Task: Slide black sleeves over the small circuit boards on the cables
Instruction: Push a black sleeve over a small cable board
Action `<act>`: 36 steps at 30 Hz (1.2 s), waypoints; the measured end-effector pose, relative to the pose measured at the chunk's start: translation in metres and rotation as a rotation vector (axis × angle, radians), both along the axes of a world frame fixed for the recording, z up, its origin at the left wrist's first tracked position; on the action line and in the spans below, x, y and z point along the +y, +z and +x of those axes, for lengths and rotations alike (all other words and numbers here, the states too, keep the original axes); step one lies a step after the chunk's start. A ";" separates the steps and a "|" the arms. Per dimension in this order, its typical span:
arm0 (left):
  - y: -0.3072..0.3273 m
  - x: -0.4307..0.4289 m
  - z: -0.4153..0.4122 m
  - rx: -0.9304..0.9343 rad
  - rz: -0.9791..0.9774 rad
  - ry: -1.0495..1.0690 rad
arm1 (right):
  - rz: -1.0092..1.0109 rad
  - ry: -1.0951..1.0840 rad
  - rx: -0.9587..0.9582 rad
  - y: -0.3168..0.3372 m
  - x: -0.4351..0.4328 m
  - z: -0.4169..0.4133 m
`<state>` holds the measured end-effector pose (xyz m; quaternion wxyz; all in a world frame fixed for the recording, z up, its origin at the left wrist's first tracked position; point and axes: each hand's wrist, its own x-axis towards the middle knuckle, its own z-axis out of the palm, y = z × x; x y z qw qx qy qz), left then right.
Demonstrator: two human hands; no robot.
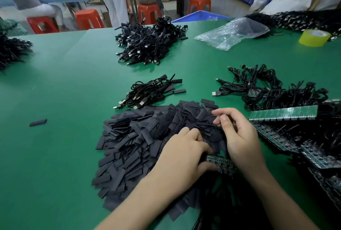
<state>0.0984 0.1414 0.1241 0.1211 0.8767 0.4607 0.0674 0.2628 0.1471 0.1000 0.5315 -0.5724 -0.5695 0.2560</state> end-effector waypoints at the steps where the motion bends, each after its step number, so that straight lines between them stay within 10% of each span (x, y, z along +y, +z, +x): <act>1: 0.000 -0.001 -0.001 -0.050 -0.038 0.018 | 0.000 0.002 -0.003 0.000 0.000 0.000; 17: 0.007 -0.027 -0.017 -1.182 -0.527 0.310 | -0.404 0.809 0.290 0.015 0.000 0.033; 36: -0.012 -0.026 -0.037 -1.205 -0.569 0.358 | -0.393 0.744 0.276 0.015 -0.009 0.003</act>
